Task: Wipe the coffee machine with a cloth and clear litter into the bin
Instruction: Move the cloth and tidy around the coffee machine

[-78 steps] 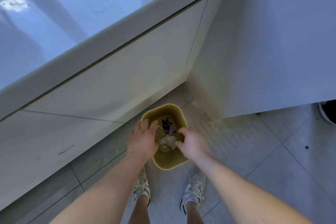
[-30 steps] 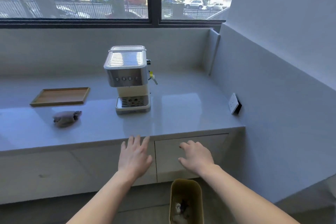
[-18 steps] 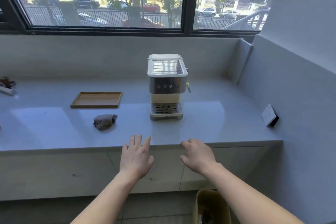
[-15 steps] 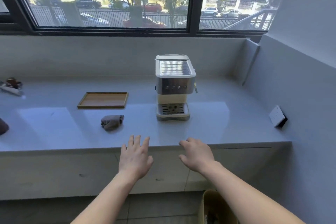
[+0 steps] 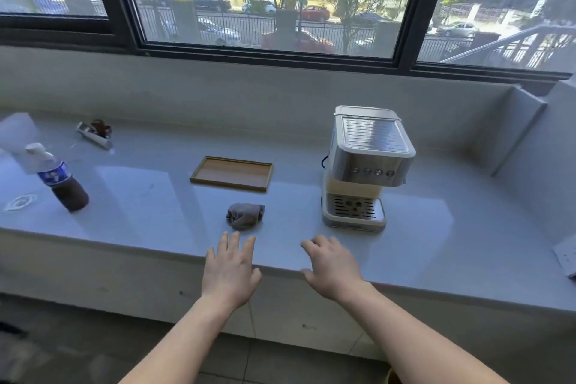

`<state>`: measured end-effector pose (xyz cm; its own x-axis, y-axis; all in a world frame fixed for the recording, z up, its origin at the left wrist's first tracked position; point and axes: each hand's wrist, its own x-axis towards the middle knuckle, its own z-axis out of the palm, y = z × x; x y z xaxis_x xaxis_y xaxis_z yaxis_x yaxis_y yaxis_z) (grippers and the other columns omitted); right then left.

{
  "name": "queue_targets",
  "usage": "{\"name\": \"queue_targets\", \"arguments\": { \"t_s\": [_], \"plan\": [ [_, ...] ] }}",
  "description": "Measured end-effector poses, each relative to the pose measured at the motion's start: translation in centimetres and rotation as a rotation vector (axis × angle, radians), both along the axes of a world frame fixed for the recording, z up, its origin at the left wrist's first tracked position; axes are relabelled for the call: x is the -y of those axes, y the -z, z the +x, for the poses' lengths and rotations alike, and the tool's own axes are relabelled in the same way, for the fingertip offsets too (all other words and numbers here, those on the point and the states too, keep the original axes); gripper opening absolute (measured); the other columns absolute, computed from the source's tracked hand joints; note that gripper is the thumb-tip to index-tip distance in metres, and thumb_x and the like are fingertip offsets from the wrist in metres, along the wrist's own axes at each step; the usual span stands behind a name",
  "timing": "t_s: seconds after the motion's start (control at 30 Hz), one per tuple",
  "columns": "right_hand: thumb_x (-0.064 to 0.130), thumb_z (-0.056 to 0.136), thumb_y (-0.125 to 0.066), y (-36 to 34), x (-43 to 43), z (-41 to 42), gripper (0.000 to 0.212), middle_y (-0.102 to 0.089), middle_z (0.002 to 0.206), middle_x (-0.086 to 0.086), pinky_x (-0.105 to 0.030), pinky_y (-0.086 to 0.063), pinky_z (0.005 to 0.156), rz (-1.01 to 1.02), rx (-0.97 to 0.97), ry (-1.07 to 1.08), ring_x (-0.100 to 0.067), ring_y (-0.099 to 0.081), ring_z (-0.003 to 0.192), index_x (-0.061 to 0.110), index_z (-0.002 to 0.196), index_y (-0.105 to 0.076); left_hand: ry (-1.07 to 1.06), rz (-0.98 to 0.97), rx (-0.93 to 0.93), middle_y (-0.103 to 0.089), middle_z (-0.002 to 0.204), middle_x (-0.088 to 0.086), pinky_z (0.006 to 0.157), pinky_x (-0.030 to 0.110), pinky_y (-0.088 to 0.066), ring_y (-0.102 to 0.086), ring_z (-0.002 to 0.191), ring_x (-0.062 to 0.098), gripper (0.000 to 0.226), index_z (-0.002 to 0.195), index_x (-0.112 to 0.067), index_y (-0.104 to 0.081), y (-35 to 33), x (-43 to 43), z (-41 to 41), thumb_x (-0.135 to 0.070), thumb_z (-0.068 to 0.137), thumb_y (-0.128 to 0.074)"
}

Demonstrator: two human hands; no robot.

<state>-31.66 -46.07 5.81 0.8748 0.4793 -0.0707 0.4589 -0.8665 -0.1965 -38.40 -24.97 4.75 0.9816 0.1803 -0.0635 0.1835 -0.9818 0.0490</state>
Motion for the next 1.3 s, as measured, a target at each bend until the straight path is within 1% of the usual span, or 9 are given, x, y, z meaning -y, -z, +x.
{"name": "queue_targets", "arguments": {
  "t_s": [0.13,0.3,0.57,0.77,0.9,1.0,1.13,1.2,1.3],
  "plan": [
    [0.039,0.089,-0.056,0.9,-2.6,3.5,0.039,-0.051,0.127,-0.001,-0.037,-0.046,0.084,0.008,-0.014,-0.055,-0.027,-0.046,0.114,0.023,0.124,-0.049,-0.054,0.025,-0.024,-0.014,0.165,0.011,0.121,0.049,-0.019,-0.006,0.153,0.032,0.070,0.157,-0.026,-0.011,0.3,-1.7,2.2,-0.048,0.097,-0.038],
    [0.037,0.090,-0.054,2.1,-5.2,8.3,0.041,-0.053,0.125,-0.004,-0.044,-0.047,0.091,-0.010,-0.033,-0.129,-0.030,-0.047,0.113,0.020,0.126,-0.049,-0.116,0.043,-0.036,-0.020,0.161,0.009,0.118,0.048,-0.023,-0.011,0.151,0.030,0.069,0.155,-0.025,-0.013,0.7,-3.3,5.8,-0.045,0.095,-0.041],
    [0.038,0.091,-0.055,3.0,-7.2,13.8,0.039,-0.052,0.126,-0.003,-0.041,-0.047,0.086,-0.015,-0.046,-0.184,-0.030,-0.048,0.114,0.021,0.125,-0.049,-0.162,0.033,-0.049,-0.031,0.154,0.008,0.113,0.046,-0.030,-0.021,0.145,0.030,0.062,0.147,-0.027,-0.027,1.2,-4.3,10.6,-0.038,0.090,-0.050],
    [0.040,0.091,-0.056,4.4,-9.4,15.7,0.040,-0.051,0.128,-0.002,-0.039,-0.046,0.082,-0.015,-0.091,-0.164,-0.028,-0.047,0.116,0.024,0.126,-0.048,-0.134,0.018,-0.060,-0.027,0.158,0.008,0.115,0.046,-0.030,-0.023,0.146,0.030,0.066,0.150,-0.026,-0.024,2.2,-6.7,13.6,-0.042,0.093,-0.053],
    [0.039,0.088,-0.061,5.8,-12.1,17.1,0.055,-0.049,0.133,0.000,-0.041,-0.047,0.093,0.058,-0.188,-0.125,-0.025,-0.044,0.123,0.030,0.139,-0.042,-0.043,-0.015,-0.103,-0.026,0.157,0.008,0.112,0.044,-0.033,-0.027,0.144,0.028,0.071,0.151,-0.028,-0.021,4.0,-9.4,15.7,-0.044,0.091,-0.056],
    [0.036,0.085,-0.066,6.7,-14.6,18.1,0.064,-0.048,0.135,-0.001,-0.038,-0.043,0.101,0.118,-0.253,-0.099,-0.026,-0.044,0.125,0.030,0.143,-0.041,0.041,-0.085,-0.151,-0.025,0.158,0.007,0.108,0.044,-0.037,-0.029,0.142,0.028,0.074,0.152,-0.030,-0.020,5.2,-11.6,17.5,-0.047,0.090,-0.057],
    [0.036,0.082,-0.068,7.8,-17.8,18.8,0.070,-0.045,0.139,-0.001,-0.036,-0.042,0.103,0.098,-0.300,-0.023,-0.026,-0.043,0.127,0.028,0.144,-0.038,0.157,-0.172,-0.196,-0.036,0.149,0.001,0.096,0.042,-0.046,-0.042,0.130,0.025,0.070,0.147,-0.030,-0.028,6.9,-14.5,19.7,-0.058,0.087,-0.054],
    [0.033,0.079,-0.068,8.3,-19.1,19.0,0.068,-0.045,0.138,-0.001,-0.037,-0.042,0.101,0.073,-0.311,0.009,-0.027,-0.044,0.126,0.025,0.142,-0.041,0.233,-0.175,-0.201,-0.045,0.135,-0.001,0.085,0.040,-0.046,-0.048,0.120,0.025,0.063,0.136,-0.029,-0.038,7.4,-15.4,20.8,-0.060,0.084,-0.053],
    [0.027,0.076,-0.065,8.8,-20.6,18.8,0.048,-0.051,0.126,-0.004,-0.036,-0.045,0.089,0.027,-0.305,0.045,-0.030,-0.049,0.115,0.020,0.122,-0.052,0.322,-0.171,-0.223,-0.051,0.119,-0.001,0.077,0.040,-0.043,-0.053,0.111,0.025,0.048,0.120,-0.025,-0.047,7.8,-16.0,21.8,-0.053,0.081,-0.054]
  ]
}}
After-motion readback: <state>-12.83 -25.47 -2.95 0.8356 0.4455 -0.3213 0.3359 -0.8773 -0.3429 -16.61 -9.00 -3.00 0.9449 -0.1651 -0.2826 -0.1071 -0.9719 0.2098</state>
